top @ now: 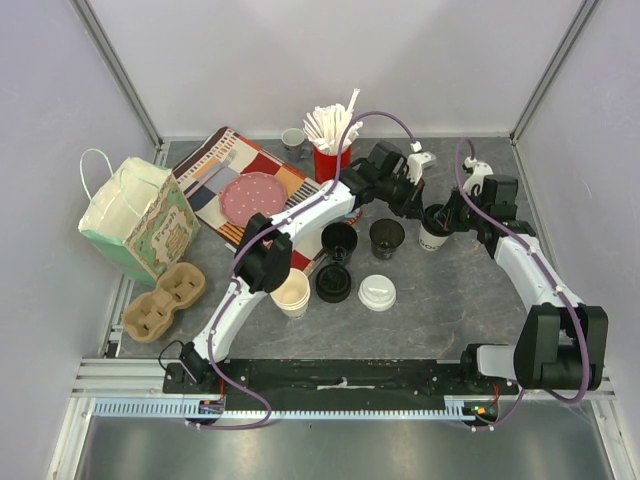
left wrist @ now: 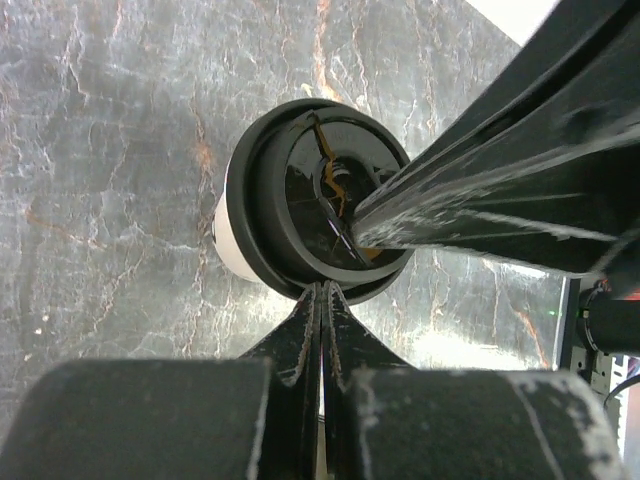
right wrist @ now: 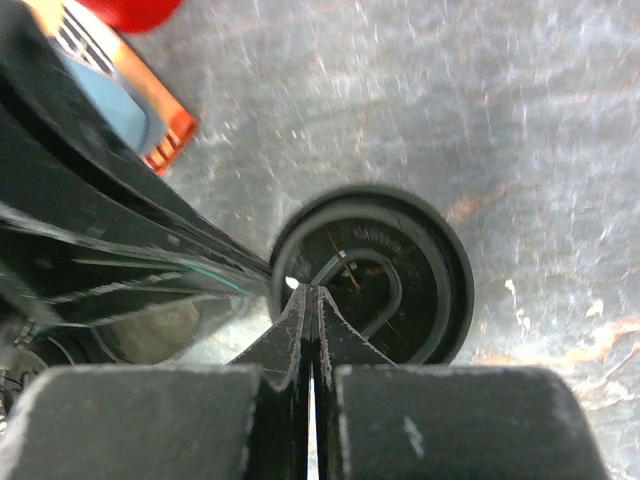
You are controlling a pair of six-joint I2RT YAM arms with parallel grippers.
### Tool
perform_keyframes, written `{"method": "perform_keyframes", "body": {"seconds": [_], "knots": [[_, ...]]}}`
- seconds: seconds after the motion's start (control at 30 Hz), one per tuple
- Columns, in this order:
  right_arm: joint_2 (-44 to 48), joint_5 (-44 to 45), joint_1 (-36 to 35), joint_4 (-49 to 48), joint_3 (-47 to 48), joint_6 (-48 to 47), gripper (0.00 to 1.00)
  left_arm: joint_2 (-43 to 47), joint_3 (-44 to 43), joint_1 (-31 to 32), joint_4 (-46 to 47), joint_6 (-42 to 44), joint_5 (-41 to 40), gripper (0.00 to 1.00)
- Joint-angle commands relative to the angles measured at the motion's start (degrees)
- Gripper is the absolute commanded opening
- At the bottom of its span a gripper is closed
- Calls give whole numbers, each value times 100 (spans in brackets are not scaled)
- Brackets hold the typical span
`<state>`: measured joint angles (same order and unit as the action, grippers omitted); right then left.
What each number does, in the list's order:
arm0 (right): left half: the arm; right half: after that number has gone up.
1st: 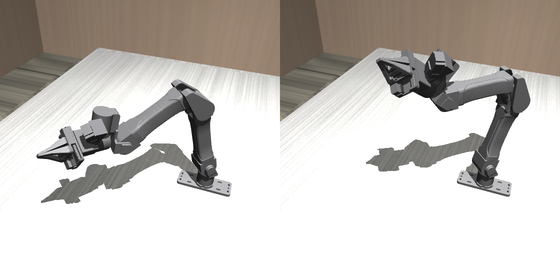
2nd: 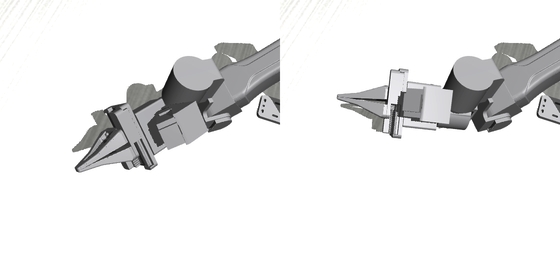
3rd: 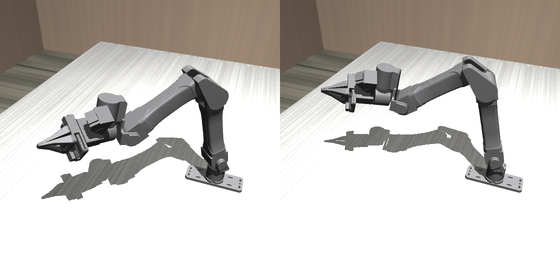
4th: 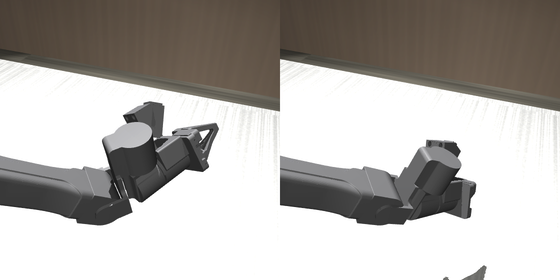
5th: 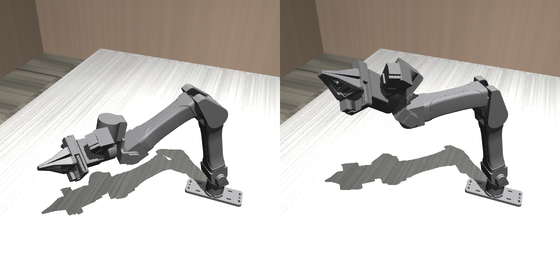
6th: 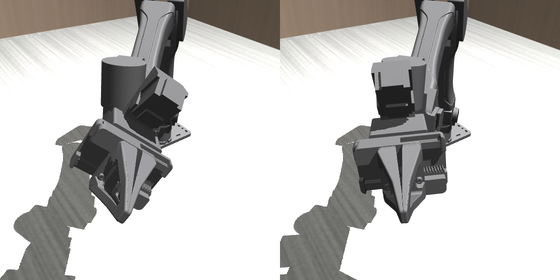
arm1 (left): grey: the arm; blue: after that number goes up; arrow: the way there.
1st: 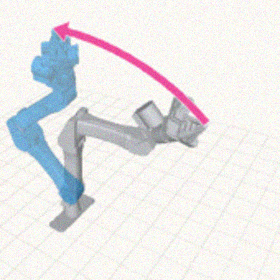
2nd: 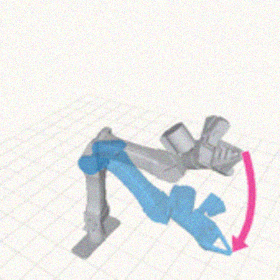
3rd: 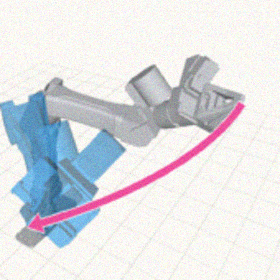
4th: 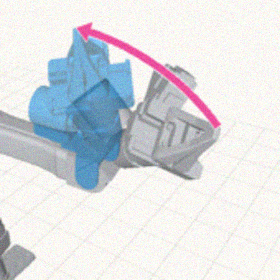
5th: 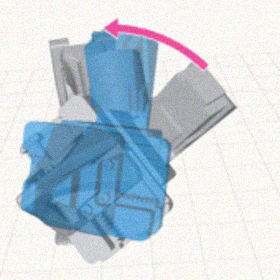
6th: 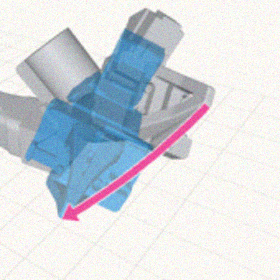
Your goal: Pack the takeout coffee
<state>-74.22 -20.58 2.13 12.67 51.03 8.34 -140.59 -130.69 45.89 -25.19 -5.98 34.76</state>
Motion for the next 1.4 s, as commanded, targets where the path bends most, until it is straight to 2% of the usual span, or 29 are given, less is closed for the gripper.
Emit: {"method": "perform_keyframes", "body": {"seconds": [0.0, 0.33, 0.63, 0.77, 1.07, 1.37], "knots": [[-233, 177, 94, -212, -391, 80, 0, 129, 272, 96, 120, 106, 22, 2], [-76, 46, 156, -45, -58, 89, 0, 128, -53, 96, 93, 79, 48, 2], [74, -315, 147, 175, 654, 37, 0, 384, -790, 52, -179, 88, 224, 2], [-66, -289, 147, 131, 690, -16, 0, 305, -730, 43, -170, 141, 84, 2], [-532, -219, 147, -247, 92, -8, 0, -108, -422, 78, 67, 264, -49, 2], [-410, -7, 156, -194, 118, 10, 0, -179, -264, 131, 58, 387, -154, 2]]}}
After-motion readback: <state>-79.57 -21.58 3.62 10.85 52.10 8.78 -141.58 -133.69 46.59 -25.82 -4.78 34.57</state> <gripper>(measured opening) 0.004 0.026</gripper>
